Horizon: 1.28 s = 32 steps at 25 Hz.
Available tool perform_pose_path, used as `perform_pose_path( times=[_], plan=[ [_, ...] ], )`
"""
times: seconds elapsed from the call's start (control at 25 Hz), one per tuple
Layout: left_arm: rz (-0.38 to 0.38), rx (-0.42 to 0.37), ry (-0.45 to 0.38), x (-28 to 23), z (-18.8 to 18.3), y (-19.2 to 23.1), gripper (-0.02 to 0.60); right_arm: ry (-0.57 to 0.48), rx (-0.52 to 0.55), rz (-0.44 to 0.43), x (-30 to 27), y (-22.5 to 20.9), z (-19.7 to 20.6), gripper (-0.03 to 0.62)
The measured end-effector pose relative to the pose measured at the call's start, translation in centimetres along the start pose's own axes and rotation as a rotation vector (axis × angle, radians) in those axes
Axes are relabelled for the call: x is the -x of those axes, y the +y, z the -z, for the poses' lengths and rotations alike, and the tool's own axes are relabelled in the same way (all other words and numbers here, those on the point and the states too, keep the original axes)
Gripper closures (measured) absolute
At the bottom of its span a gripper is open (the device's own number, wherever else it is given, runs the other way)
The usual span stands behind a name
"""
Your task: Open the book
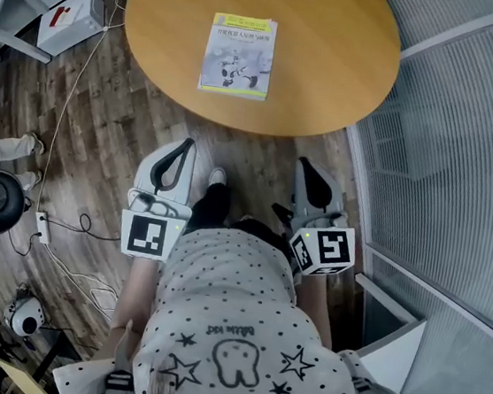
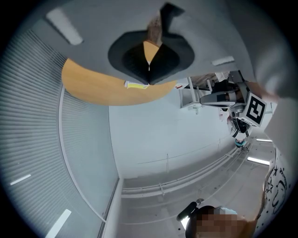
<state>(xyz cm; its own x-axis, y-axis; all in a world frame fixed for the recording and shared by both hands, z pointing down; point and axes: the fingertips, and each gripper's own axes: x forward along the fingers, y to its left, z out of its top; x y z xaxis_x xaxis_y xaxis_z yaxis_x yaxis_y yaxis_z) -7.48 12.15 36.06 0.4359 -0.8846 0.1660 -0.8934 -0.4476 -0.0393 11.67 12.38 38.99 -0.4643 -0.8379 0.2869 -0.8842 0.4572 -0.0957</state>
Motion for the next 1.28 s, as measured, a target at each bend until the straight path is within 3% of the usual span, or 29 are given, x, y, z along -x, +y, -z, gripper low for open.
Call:
perform_pose_path(
  times=[0.56, 0.92, 1.28],
  plan=[
    [0.037, 0.048, 0.010, 0.2, 1.3, 3.8, 0.571, 0.015, -0.003, 0.033, -2.7, 2.8, -0.7, 0.590],
    [-0.003, 0.084, 0.070, 0.1, 3.4, 5.6, 0.571, 0.055, 0.007, 0.013, -4.3, 3.0, -0.7, 0.591],
    [-0.052, 0.116, 0.046, -2.5, 2.4, 6.8, 0.571, 0.084, 0.012, -0.055, -7.5, 1.7, -1.3, 0.590]
  ],
)
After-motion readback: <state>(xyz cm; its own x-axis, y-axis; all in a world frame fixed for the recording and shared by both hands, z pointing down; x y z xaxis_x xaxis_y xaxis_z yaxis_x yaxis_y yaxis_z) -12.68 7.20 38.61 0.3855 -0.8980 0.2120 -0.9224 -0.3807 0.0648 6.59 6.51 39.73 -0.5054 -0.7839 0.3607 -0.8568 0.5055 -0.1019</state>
